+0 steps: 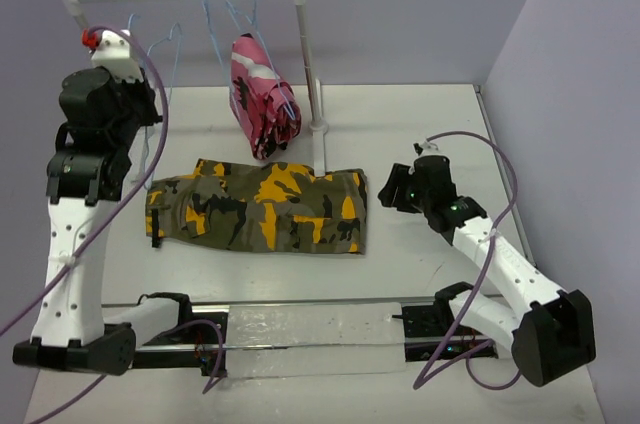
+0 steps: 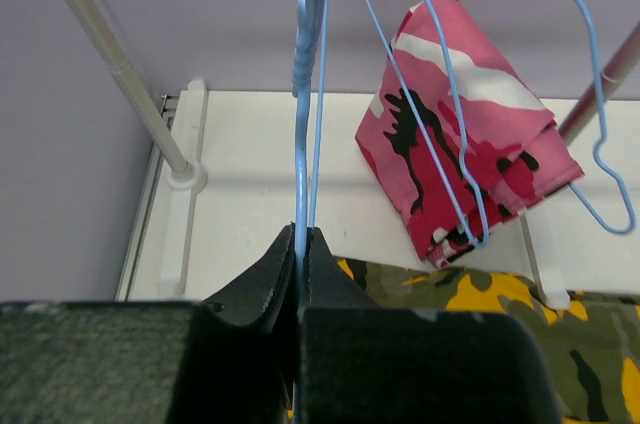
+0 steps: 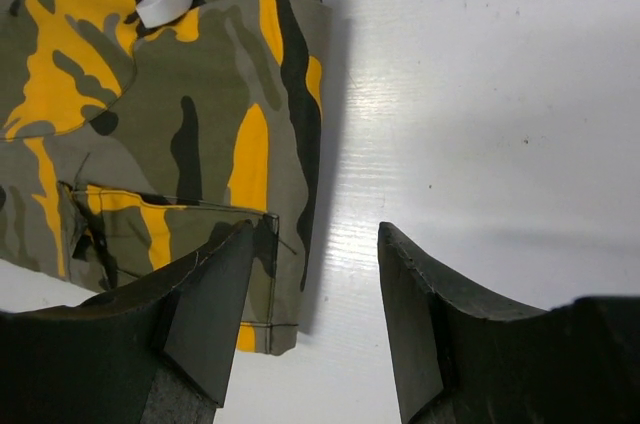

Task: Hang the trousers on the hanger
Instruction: Pick up the hanger from the clothesline.

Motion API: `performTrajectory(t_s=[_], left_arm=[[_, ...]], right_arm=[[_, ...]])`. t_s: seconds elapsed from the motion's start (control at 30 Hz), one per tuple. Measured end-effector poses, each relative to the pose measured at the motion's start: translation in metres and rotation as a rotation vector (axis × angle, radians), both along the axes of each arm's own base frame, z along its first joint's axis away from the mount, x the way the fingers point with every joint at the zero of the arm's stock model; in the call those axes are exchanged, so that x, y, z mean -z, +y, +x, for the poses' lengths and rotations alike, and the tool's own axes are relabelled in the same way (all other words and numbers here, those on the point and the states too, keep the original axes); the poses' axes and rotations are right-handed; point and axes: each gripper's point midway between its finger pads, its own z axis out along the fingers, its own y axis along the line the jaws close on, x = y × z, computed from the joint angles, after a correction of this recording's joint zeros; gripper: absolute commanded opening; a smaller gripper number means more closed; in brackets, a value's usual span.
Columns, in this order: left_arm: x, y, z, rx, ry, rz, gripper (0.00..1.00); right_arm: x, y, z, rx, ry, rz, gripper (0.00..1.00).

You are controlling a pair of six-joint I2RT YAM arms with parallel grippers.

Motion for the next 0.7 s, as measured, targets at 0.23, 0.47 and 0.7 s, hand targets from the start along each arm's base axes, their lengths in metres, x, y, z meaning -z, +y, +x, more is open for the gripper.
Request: performTrajectory(t_s=[0.23,0.47,0.7], left_arm=[[-0.029,-0.002,-0.055,0.039,-0.096,-0.036,0.0],[-0.046,-0.011,-0.108,0.126,-0.17,-0.052,0.0],[-0.032,-0.044,-0.159,0.347,-0.209,-0.088,0.0]], right_arm=[[-0.058,0.006,-0.002,-0.015,-0.119,0.056,0.62],[-0.148,0.038,-0.01,-0.098,-0.275,0.153,0.63],[-0.199,0.092,-0.04,-0.222,-0.332,0.285,0.63]])
